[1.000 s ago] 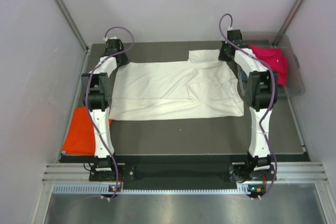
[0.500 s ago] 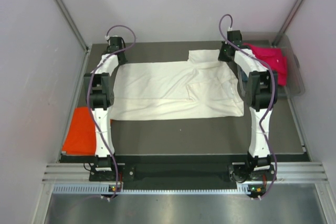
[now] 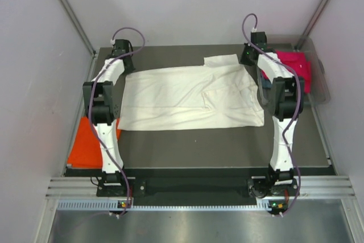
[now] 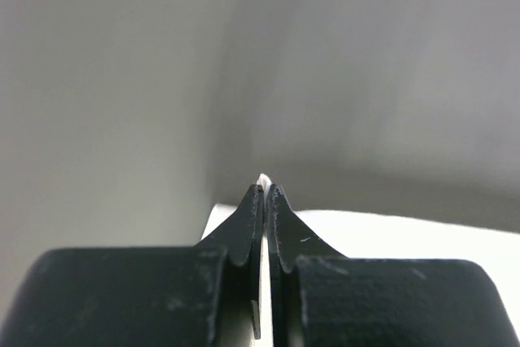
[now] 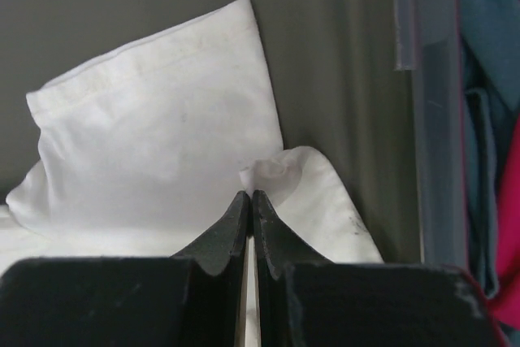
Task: Fold and stack the t-shirts
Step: Fold the tshirt
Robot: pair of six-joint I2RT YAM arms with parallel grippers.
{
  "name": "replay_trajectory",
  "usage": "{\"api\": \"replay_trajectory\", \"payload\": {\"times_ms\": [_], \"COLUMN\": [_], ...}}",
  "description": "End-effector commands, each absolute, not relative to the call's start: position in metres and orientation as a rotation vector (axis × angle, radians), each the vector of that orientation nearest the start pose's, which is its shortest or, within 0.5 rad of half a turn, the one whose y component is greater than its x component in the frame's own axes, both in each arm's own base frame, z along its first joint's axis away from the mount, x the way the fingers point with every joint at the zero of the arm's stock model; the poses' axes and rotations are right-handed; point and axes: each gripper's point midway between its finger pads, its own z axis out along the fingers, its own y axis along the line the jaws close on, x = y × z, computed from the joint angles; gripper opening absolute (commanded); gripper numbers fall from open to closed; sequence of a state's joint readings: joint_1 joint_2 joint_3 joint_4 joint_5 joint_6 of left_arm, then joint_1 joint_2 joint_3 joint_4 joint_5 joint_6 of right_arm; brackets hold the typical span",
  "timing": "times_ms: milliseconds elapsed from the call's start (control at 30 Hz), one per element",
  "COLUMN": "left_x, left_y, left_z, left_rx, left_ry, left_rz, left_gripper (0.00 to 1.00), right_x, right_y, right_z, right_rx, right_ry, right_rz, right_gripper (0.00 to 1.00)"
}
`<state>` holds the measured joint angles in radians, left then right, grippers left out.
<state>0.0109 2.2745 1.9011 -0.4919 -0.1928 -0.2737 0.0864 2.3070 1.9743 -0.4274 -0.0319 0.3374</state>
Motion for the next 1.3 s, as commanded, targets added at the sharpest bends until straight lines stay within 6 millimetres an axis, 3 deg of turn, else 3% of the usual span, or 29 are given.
{"api": "replay_trajectory", "payload": {"times_ms": [0,133,400,933,1267], "left_x": [0.56,0.55,0.525,0.437,0.42], "left_y": [0.038,0.041,0.04,0.039,0.041], "left_z": [0.114,0.127,0.148,0.11,0.099], "left_rx": [-0.417,-0.431,-0.463,-0.558,-0.599], "left_ry": [2.307,2.296,2.306,2.485,2.508], "left_rz": [0.168,0.188,0.183,0.234,0.262], "left_gripper": [0.0,0.0,0.0,0.0,0.0], "right_x": [0.598,0.587,0.553,0.494,0.467], "right_y": [0.053,0.048,0.047,0.043,0.045], "right_z": [0.153,0.162,0.152,0.135,0.117], "right_rx": [0.296,0.284,0.285,0.295,0.29], "right_ry": [2.206,2.213,2.272,2.349,2.396], "right_rz": [0.245,0.234,0.234,0.208,0.211], "right_gripper": [0.0,0.0,0.0,0.0,0.0]}}
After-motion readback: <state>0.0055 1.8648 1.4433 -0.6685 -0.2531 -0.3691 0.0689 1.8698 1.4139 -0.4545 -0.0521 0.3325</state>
